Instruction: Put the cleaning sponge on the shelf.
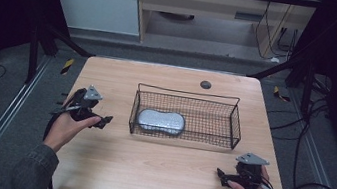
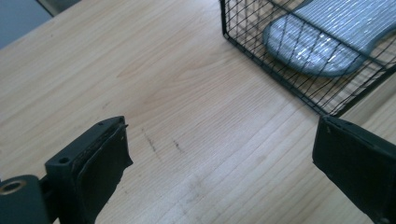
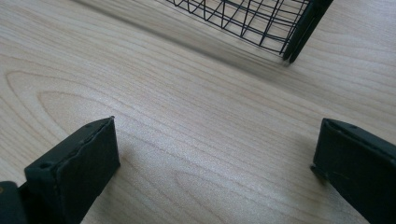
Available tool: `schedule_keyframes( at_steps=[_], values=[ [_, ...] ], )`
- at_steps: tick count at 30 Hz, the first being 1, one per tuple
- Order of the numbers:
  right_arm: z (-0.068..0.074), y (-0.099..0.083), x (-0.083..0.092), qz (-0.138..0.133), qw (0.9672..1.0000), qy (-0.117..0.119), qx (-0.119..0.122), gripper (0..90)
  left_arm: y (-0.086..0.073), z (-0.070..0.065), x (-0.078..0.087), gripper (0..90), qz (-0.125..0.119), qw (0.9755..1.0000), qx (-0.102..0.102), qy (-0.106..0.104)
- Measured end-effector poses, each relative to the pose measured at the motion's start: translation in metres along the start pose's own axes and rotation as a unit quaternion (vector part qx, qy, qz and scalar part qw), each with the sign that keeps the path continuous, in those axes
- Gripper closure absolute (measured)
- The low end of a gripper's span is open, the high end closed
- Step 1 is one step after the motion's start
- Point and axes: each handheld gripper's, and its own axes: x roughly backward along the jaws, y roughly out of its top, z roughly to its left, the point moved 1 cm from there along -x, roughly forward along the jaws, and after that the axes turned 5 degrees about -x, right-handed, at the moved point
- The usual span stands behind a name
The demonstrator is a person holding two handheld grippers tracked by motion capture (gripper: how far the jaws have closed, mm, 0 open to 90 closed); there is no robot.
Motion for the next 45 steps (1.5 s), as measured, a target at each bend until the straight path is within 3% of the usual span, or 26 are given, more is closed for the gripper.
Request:
schedule_keyframes(
  at_steps=[6,14,19,33,45],
  values=[
    [0.0,0.0,0.0,0.0,1.0,0.001,0.0,0.4,-0.019,0.007,-0.015,3.3,0.021,0.9997,0.012,0.004],
    [0.0,0.0,0.0,0.001,1.0,0.002,0.001,0.4,-0.029,0.007,-0.028,3.4,0.038,0.9991,0.016,0.004],
    [0.0,0.0,0.0,0.001,1.0,0.002,0.001,0.4,-0.033,0.01,-0.038,3.4,0.042,0.9986,0.031,0.004],
    [0.0,0.0,0.0,0.001,1.0,0.003,0.002,0.4,-0.036,0.019,-0.052,3.5,0.03,0.9974,0.065,0.012],
    [0.0,0.0,0.0,0.001,1.0,0.003,0.002,0.4,-0.043,0.018,-0.068,3.2,0.022,0.9953,0.094,-0.002]
  ],
)
